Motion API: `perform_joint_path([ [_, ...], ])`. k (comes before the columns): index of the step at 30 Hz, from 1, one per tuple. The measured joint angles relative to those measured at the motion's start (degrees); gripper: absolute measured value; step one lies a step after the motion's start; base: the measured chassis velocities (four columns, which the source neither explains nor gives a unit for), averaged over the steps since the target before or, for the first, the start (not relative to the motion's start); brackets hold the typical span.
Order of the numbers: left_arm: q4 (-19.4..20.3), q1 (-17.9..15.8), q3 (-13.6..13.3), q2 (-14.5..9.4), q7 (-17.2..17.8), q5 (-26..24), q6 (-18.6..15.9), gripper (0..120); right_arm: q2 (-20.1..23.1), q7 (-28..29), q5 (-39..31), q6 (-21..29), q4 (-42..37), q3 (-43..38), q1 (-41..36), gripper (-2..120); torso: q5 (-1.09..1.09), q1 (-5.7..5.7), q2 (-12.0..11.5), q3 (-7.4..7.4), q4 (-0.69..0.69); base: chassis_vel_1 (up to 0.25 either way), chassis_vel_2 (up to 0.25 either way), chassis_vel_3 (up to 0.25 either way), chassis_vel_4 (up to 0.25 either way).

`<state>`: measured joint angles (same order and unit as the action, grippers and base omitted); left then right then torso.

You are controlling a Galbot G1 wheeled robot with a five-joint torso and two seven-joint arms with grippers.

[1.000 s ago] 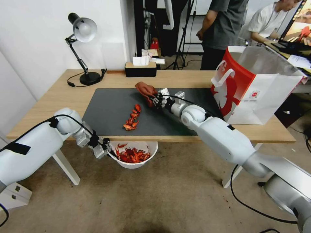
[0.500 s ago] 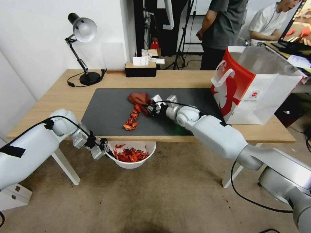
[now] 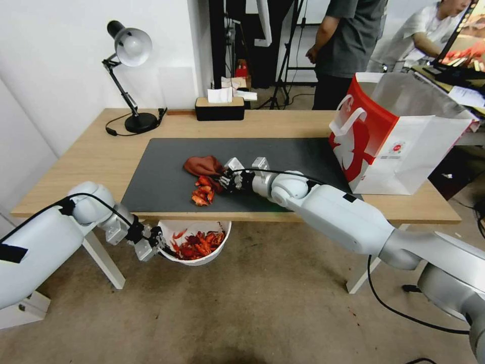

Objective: Sweep shrimp from table into container with towel, then put container into takeout bag.

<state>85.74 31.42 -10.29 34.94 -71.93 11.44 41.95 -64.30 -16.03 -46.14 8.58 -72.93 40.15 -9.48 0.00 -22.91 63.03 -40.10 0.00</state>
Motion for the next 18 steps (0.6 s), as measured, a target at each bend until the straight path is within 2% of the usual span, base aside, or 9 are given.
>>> perform_joint_path([
  [10, 0.24, -2.57, -2.36, 0.58, -0.19, 1.57, -0.02, 0, 1.55, 0.69, -0.04, -0.04, -3.81, 0.98, -1.3, 6, 0.0, 0.0, 0.0, -0.01, -0.01, 0.0, 0.0, 0.0, 0.0],
  [13, 0.24, -3.92, -3.02, 0.24, -0.45, 1.57, -0.05, 0, 1.8, 1.01, -0.05, -0.16, -5.09, 1.69, -1.65, 6, 0.0, -0.01, 0.0, -0.01, -0.01, 0.0, 0.0, 0.0, 0.0],
  [18, 0.43, -4.09, -3.03, -0.61, -0.47, 1.29, -0.1, 0, 2.23, 1.24, -0.08, -0.16, -6.8, 2.47, -1.99, 6, 0.0, -0.01, 0.0, -0.01, 0.0, 0.0, 0.0, 0.0, 0.0],
])
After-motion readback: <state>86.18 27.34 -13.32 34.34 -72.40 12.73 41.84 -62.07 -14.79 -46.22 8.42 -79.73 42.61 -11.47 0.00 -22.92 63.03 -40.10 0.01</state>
